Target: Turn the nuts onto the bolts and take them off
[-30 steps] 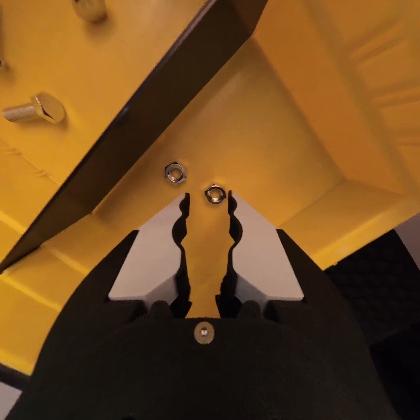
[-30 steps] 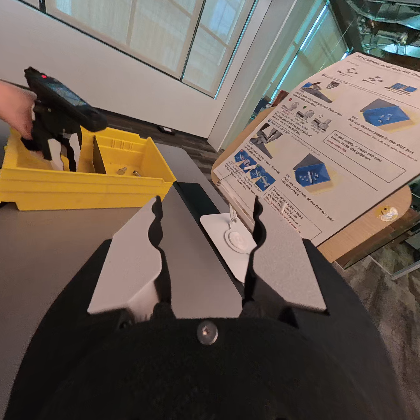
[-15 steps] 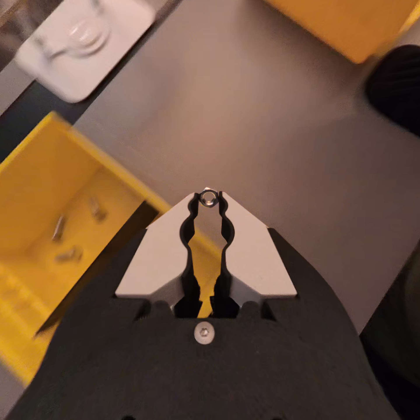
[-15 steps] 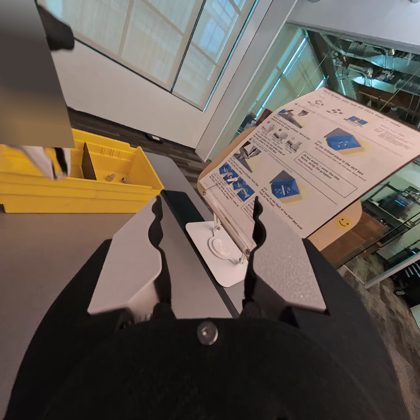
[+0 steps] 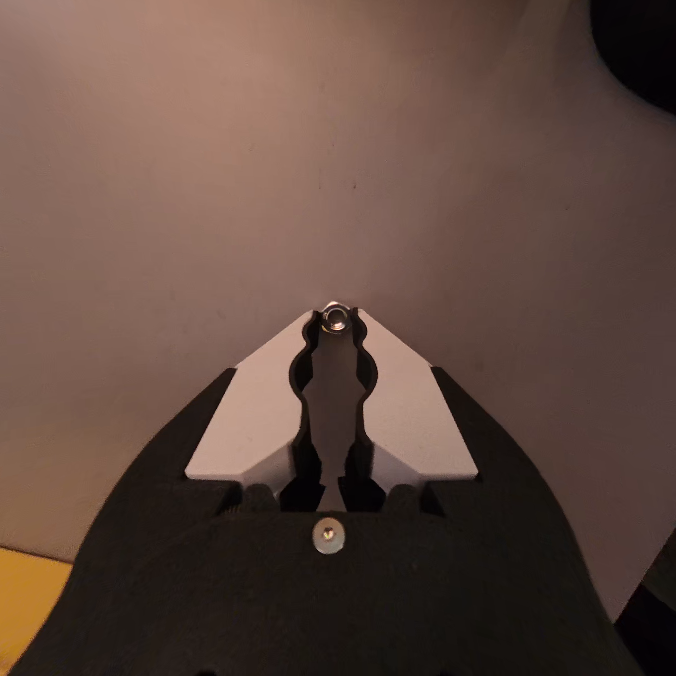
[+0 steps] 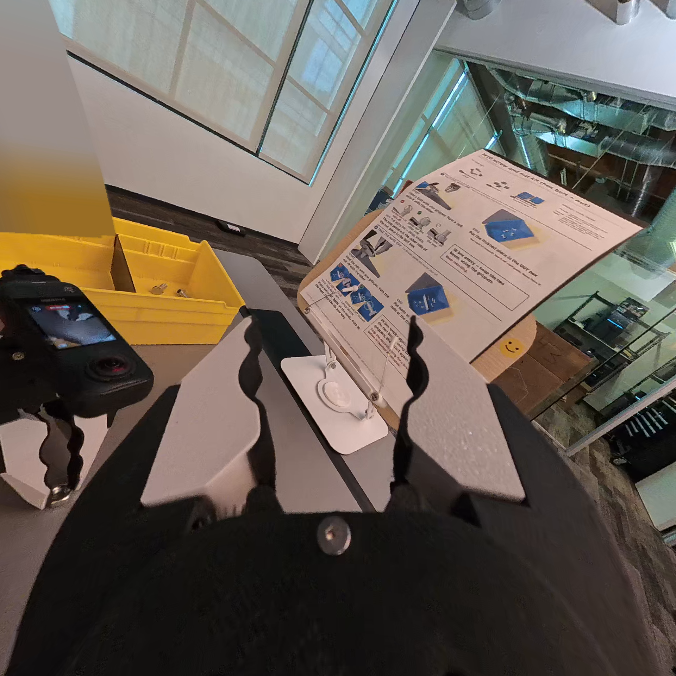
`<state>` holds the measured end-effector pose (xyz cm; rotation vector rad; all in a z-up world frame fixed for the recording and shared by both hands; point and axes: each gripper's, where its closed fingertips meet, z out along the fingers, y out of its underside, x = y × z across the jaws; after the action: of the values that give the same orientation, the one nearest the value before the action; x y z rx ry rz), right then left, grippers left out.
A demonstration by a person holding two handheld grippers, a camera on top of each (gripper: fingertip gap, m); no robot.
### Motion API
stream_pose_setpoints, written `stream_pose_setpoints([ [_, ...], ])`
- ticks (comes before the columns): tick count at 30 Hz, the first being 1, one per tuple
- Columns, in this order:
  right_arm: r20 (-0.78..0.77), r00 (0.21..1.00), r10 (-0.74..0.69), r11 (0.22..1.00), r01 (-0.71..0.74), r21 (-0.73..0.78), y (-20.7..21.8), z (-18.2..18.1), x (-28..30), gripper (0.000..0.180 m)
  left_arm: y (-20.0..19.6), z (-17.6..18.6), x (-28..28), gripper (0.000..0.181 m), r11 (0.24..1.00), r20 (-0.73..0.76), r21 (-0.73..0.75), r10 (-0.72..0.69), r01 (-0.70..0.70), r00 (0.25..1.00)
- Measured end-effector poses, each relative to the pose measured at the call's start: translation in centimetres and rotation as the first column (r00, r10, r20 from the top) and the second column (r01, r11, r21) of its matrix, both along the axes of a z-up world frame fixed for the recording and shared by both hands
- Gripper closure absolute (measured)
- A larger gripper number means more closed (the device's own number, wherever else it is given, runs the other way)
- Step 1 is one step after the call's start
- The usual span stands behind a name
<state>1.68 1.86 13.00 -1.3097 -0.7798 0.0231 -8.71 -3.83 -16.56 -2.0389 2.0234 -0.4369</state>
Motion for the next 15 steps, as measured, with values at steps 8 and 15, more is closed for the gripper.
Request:
stream_pose_setpoints([
  [8,-0.024,0.999,-0.031,0.999,0.032,0.033,-0.7,1.1,1.6,0.1,6.1,10.0,-3.0,0.151,0.961,0.316,0.155,0.171,-0.228,0.933],
  [15,-0.02,0.999,-0.049,0.997,0.05,0.063,-1.1,1.9,1.9,0.1,21.7,13.1,-17.3,0.138,0.796,0.281,0.044,0.571,-0.604,0.772],
])
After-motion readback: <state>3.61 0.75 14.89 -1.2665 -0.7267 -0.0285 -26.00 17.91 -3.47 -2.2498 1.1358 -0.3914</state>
